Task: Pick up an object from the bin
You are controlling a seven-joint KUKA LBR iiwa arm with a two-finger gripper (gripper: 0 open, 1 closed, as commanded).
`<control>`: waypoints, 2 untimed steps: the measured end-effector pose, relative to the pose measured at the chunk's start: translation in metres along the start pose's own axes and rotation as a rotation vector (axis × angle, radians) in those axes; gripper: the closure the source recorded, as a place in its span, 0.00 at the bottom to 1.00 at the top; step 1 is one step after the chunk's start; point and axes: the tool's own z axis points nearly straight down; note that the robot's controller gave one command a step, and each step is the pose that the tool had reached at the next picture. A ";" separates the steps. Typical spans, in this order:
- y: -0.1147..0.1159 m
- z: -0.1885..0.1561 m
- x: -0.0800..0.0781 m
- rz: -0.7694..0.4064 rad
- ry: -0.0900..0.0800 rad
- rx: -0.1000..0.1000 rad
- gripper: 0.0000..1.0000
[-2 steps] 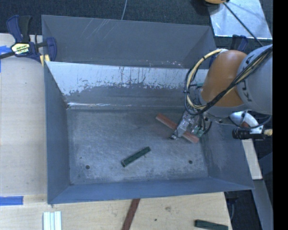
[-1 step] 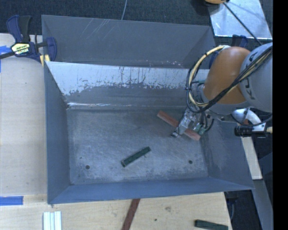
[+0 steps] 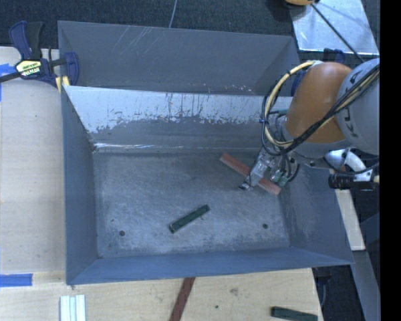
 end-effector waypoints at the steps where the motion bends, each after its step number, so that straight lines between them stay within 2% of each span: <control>1: 0.000 -0.008 0.000 -0.001 0.000 0.000 1.00; 2: -0.001 -0.018 0.001 -0.001 0.005 0.003 1.00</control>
Offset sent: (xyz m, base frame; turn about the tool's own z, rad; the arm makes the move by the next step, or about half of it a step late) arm -0.0002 0.0001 0.0592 0.0000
